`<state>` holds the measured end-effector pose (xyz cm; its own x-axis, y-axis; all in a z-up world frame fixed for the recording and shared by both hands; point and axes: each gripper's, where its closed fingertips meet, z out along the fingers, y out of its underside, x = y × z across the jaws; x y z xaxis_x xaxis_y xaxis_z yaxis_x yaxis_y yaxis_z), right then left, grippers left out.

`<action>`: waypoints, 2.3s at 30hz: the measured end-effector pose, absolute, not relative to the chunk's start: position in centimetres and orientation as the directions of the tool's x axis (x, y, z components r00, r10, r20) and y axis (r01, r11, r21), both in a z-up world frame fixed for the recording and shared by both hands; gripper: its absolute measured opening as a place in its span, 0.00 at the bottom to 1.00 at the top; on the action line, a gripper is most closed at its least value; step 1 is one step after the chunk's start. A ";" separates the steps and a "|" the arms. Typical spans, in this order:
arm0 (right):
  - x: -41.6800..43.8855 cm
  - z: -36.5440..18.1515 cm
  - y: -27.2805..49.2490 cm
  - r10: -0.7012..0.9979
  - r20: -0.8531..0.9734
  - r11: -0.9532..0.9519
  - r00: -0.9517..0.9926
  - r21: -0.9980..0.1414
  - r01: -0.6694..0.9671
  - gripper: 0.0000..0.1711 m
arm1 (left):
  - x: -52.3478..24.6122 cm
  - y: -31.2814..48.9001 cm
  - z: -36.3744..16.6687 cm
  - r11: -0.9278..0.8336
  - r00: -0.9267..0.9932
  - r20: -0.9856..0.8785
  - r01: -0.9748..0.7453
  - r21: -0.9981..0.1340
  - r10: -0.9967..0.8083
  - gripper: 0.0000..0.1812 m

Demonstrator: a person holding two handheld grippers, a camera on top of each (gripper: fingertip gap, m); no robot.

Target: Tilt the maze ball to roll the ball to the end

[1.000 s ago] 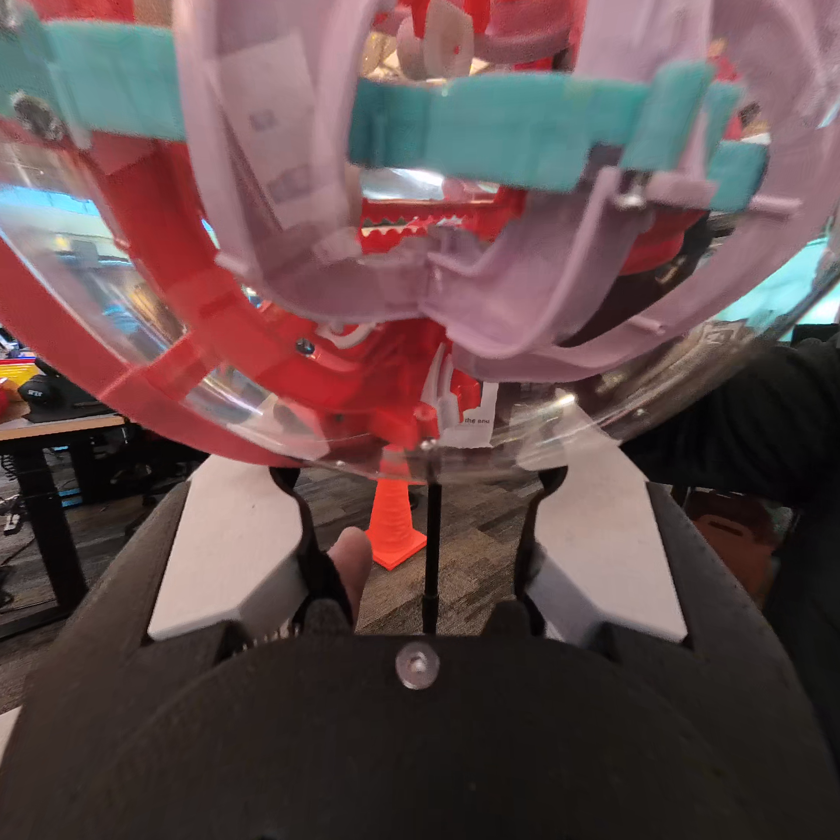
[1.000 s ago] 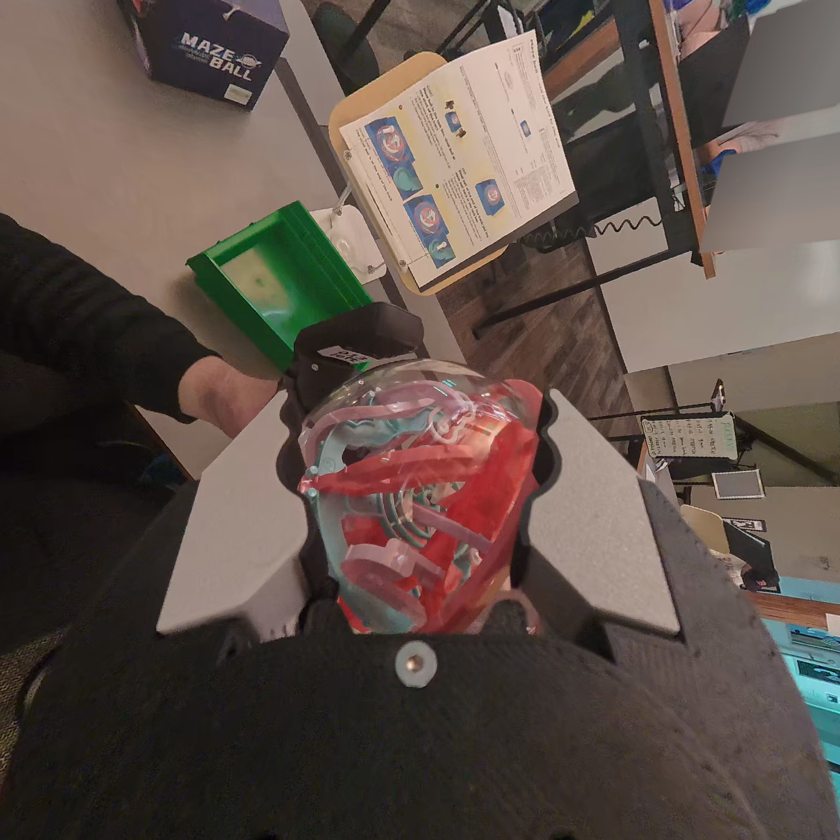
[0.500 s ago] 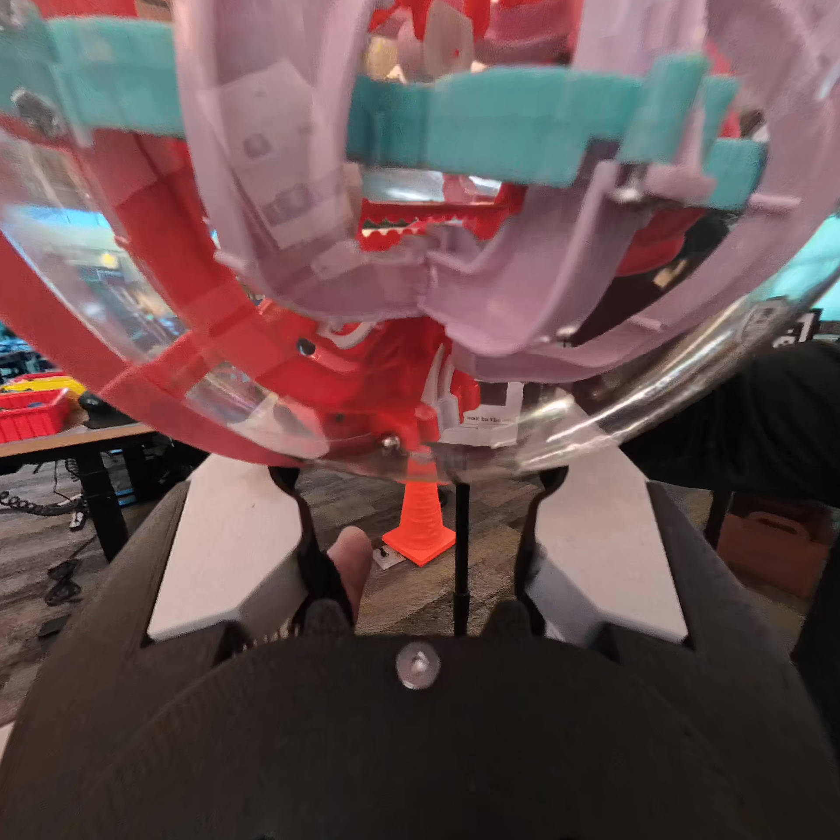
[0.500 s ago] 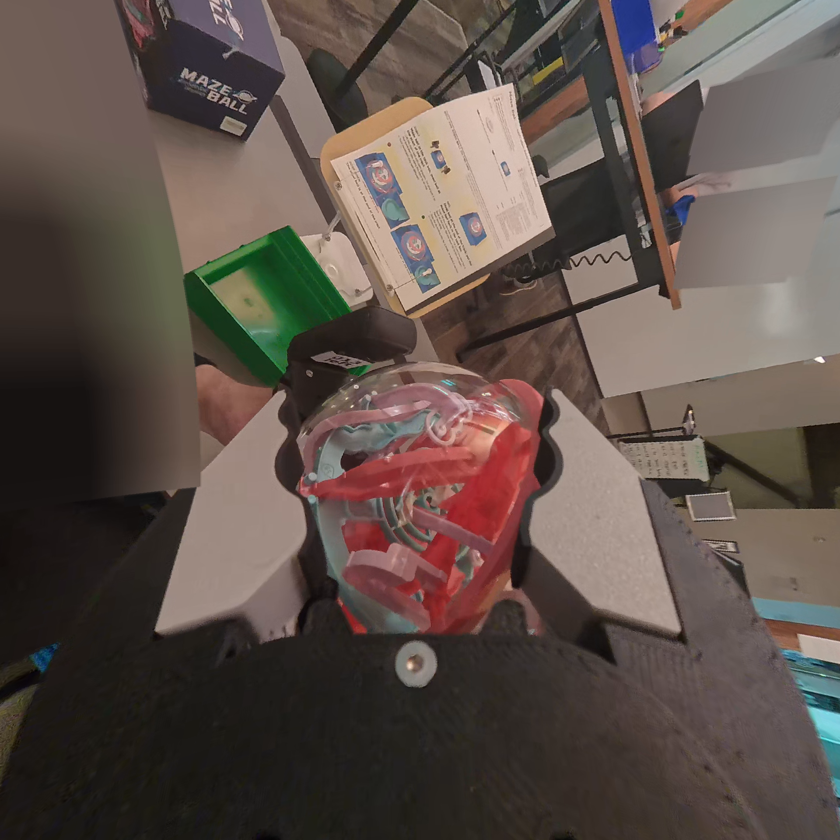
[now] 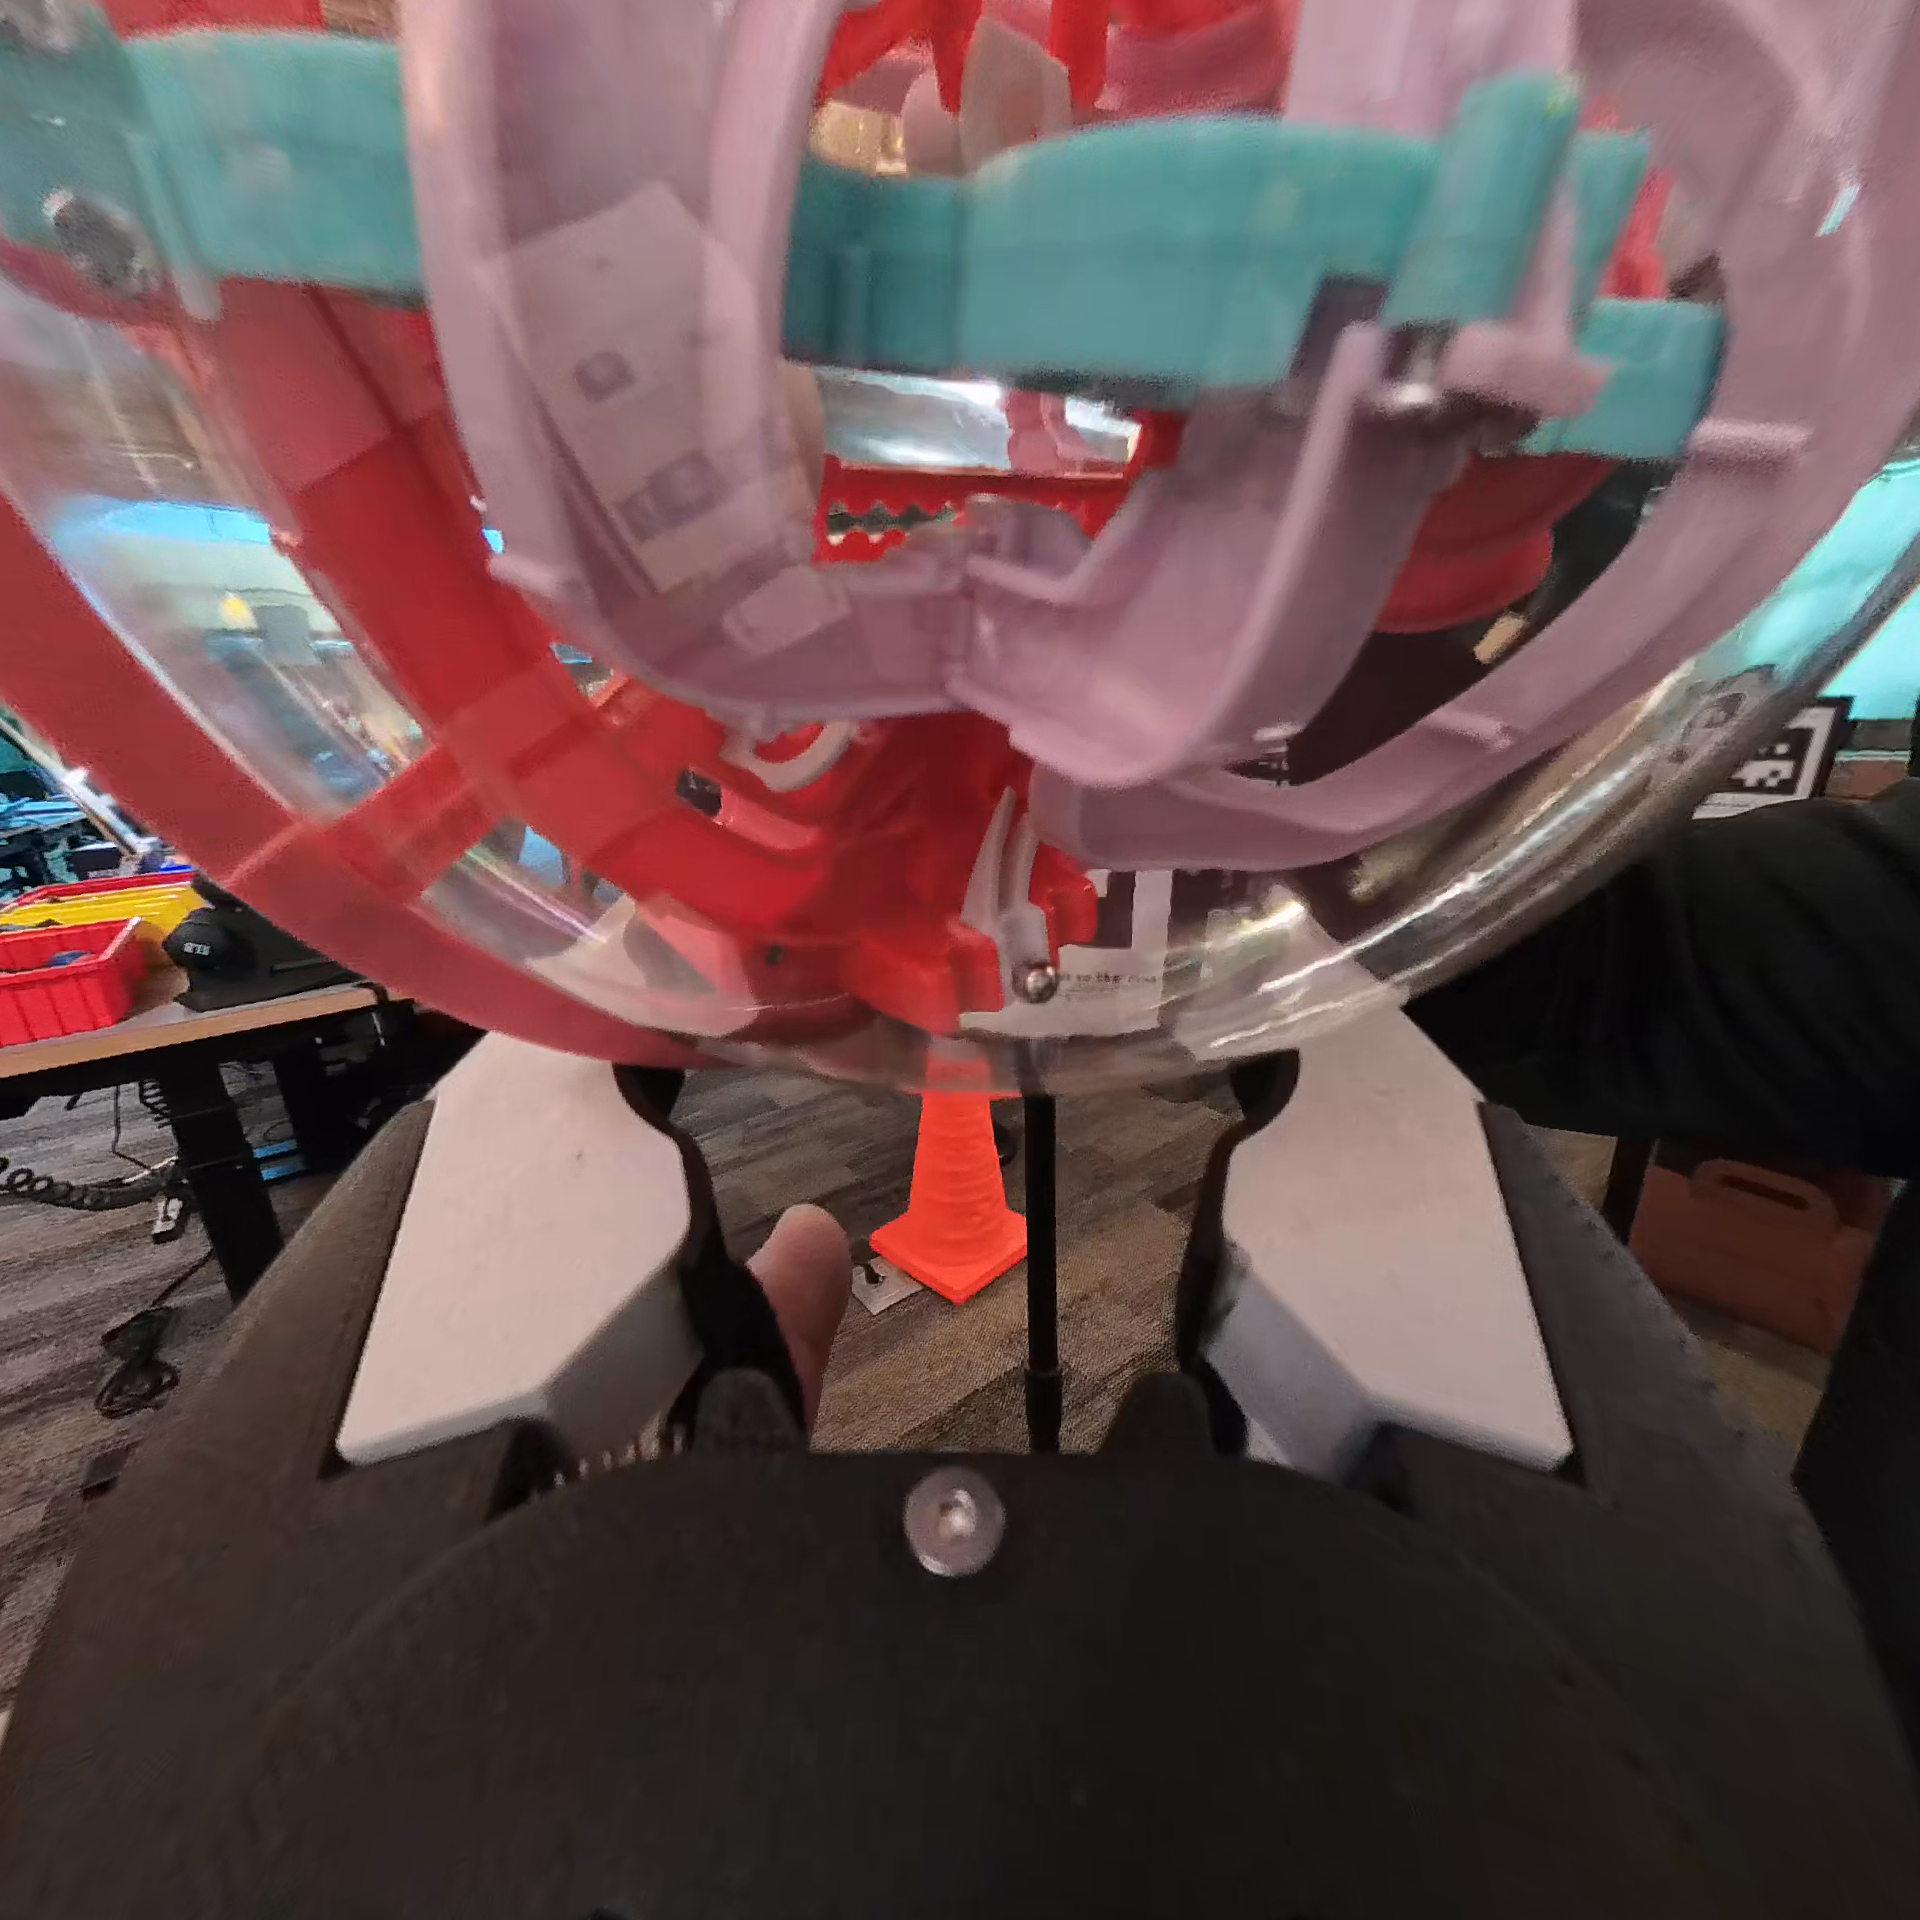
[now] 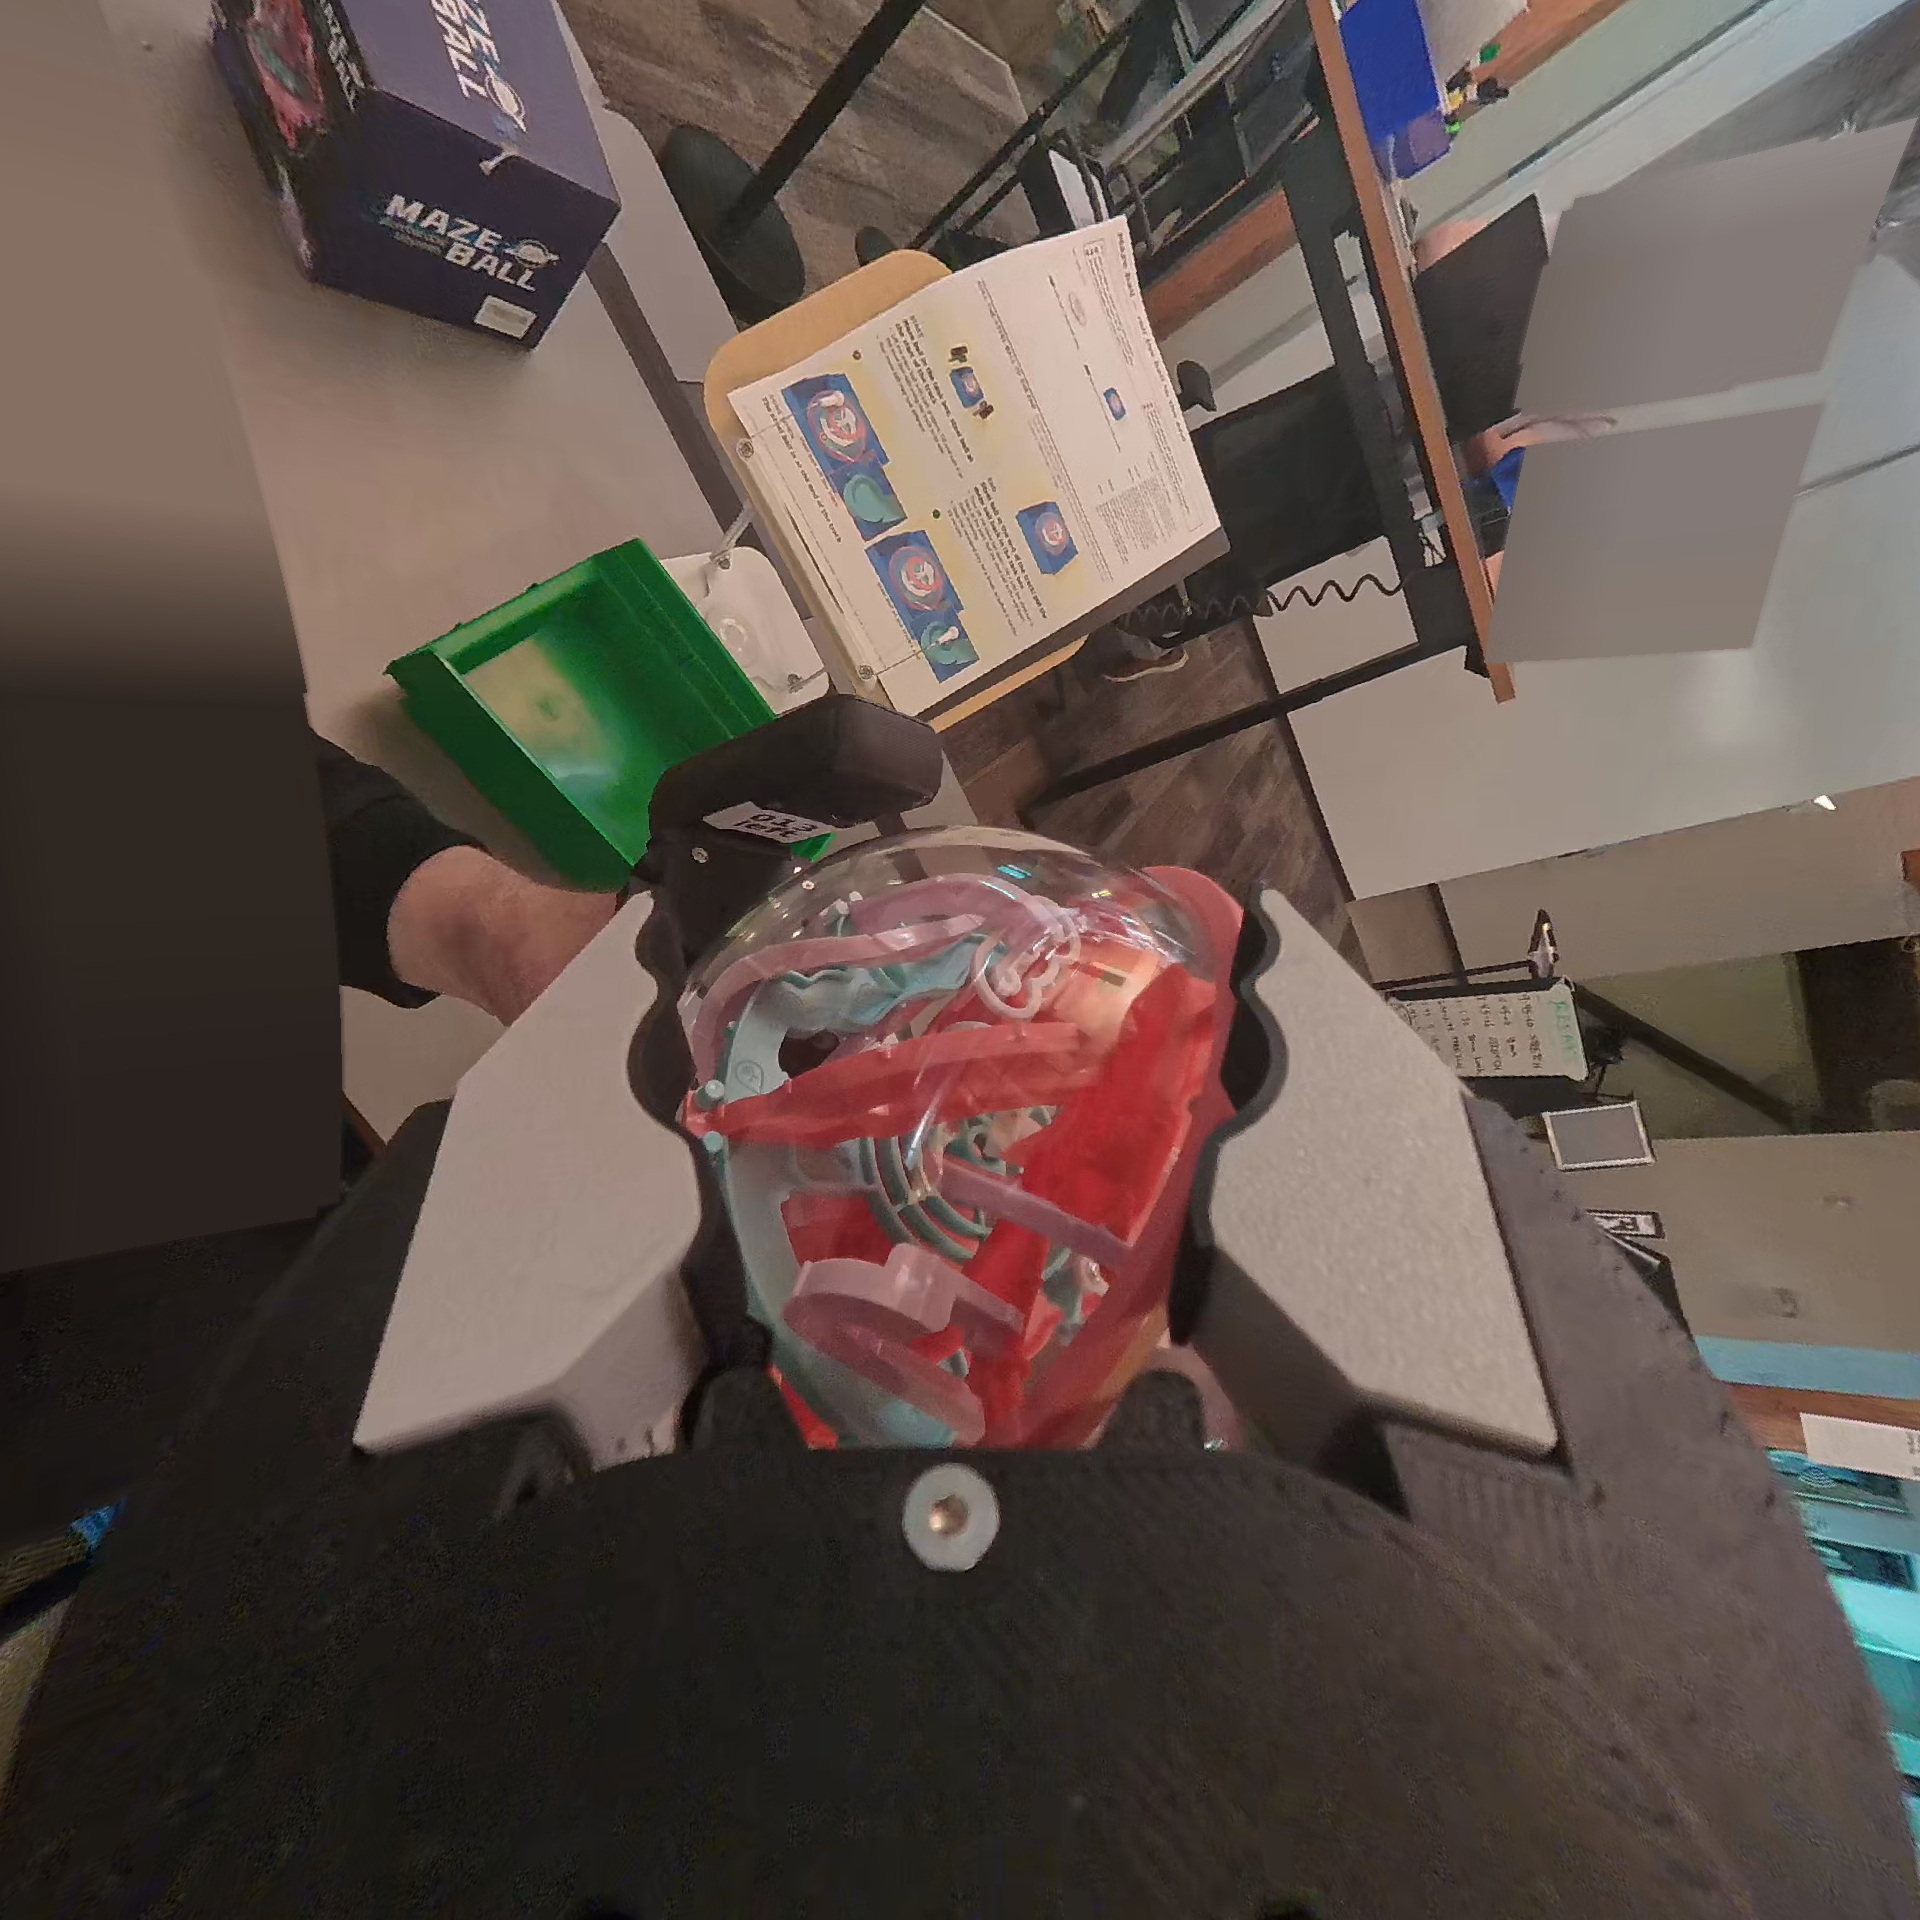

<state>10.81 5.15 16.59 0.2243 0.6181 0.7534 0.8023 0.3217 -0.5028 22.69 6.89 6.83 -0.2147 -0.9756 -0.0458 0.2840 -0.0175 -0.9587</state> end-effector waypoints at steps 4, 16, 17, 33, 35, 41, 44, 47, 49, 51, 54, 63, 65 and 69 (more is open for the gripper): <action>10.9 17.0 5.0 0.619 0.752 0.322 0.226 -0.506 0.800 0.61 | 22.8 6.7 7.2 -0.021 -0.217 -0.044 0.286 -0.958 -0.975 0.59; 11.5 17.3 5.0 0.619 0.752 0.322 0.227 -0.507 0.800 0.60 | 23.3 6.8 7.4 -0.018 -0.221 -0.046 0.282 -0.959 -0.974 0.59; 11.5 17.3 5.0 0.619 0.752 0.323 0.228 -0.507 0.799 0.60 | 23.4 6.8 7.4 -0.017 -0.219 -0.047 0.281 -0.960 -0.975 0.59; 12.8 16.9 5.7 0.645 0.714 0.277 0.274 -0.552 0.786 0.61 | 24.1 6.7 6.6 -0.072 -0.253 0.006 0.255 -0.964 -0.967 0.59; 13.1 16.9 5.8 0.651 0.702 0.272 0.288 -0.570 0.775 0.61 | 24.2 6.6 6.5 -0.078 -0.253 0.015 0.242 -0.967 -0.967 0.59; 14.3 15.2 7.0 0.707 0.615 0.222 0.350 -0.662 0.715 0.62 | 24.2 6.9 4.0 -0.155 -0.244 0.118 0.139 -0.978 -0.962 0.59; 14.7 13.1 8.0 0.749 0.550 0.195 0.369 -0.716 0.670 0.62 | 23.7 7.4 1.6 -0.206 -0.228 0.179 0.102 -0.973 -0.957 0.59; 14.7 9.9 9.0 0.794 0.471 0.160 0.385 -0.772 0.615 0.62 | 22.7 7.9 -1.7 -0.252 -0.185 0.236 0.069 -0.965 -0.954 0.59; 14.5 7.5 9.6 0.824 0.414 0.138 0.386 -0.808 0.572 0.62 | 21.7 8.2 -4.3 -0.288 -0.152 0.280 0.033 -0.957 -0.948 0.59; 14.1 4.9 10.4 0.852 0.360 0.117 0.381 -0.839 0.531 0.61 | 20.7 8.6 -7.1 -0.320 -0.106 0.318 0.000 -0.948 -0.942 0.59; 13.3 1.3 11.5 0.880 0.307 0.099 0.363 -0.865 0.492 0.61 | 19.6 9.3 -11.1 -0.374 -0.053 0.376 -0.041 -0.926 -0.925 0.59; 12.5 -8.0 15.0 0.935 0.086 -0.045 0.345 -0.934 0.355 0.60 | 16.9 10.7 -20.8 -0.524 0.072 0.519 -0.140 -0.840 -0.852 0.59; 12.9 -9.7 15.9 0.935 0.035 -0.084 0.353 -0.945 0.315 0.61 | 16.6 11.3 -22.5 -0.548 0.103 0.538 -0.163 -0.821 -0.837 0.59; 13.5 -13.2 17.3 0.927 -0.057 -0.163 0.371 -0.951 0.263 0.62 | 16.4 11.7 -25.9 -0.604 0.144 0.586 -0.221 -0.766 -0.797 0.60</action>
<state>13.52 17.29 -13.19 0.3711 0.9269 -0.0566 0.2625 -0.1632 -0.9510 16.43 11.71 -25.86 0.1439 -0.7971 0.5864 -0.2208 -0.6035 -0.7661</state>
